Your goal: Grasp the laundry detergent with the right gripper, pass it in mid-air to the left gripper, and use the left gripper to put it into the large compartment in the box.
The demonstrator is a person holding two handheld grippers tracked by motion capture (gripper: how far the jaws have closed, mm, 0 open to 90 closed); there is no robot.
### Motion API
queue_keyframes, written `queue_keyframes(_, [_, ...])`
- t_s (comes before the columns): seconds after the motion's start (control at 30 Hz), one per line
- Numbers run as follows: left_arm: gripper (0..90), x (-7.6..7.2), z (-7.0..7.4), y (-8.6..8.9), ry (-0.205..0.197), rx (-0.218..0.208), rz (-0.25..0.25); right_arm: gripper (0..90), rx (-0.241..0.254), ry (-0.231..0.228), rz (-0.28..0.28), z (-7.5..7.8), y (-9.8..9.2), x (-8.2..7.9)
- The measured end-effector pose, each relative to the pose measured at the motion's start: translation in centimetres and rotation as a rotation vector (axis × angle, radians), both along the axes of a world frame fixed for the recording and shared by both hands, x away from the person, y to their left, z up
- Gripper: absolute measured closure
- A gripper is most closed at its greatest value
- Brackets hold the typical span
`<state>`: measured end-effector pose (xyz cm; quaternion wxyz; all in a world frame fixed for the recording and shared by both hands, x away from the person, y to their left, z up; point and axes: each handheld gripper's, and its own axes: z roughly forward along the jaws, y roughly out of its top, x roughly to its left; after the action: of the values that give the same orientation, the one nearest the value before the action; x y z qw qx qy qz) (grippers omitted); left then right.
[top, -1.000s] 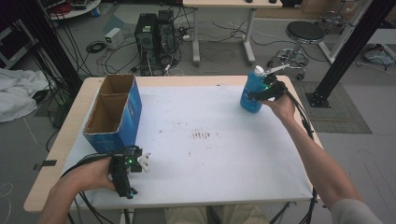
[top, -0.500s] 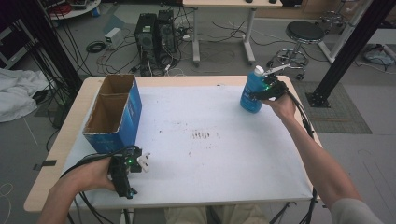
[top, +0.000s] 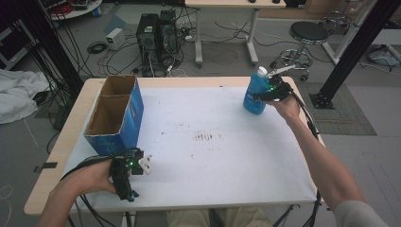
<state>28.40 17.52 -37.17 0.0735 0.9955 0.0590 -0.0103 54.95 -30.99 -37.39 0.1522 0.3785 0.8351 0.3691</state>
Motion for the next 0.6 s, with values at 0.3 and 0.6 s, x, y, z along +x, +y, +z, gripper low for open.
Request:
queue_keyframes(0.3, [15.7,0.3,0.4,0.0,-0.001,-0.008,-0.005,46.9,-0.019,-0.02,0.027,0.8,0.6,-0.6])
queue_keyframes(0.6, [15.7,1.1,1.7,-0.4,-0.012,-0.026,-0.002,46.6,0.015,-0.057,0.205,4.1,2.4,-3.3])
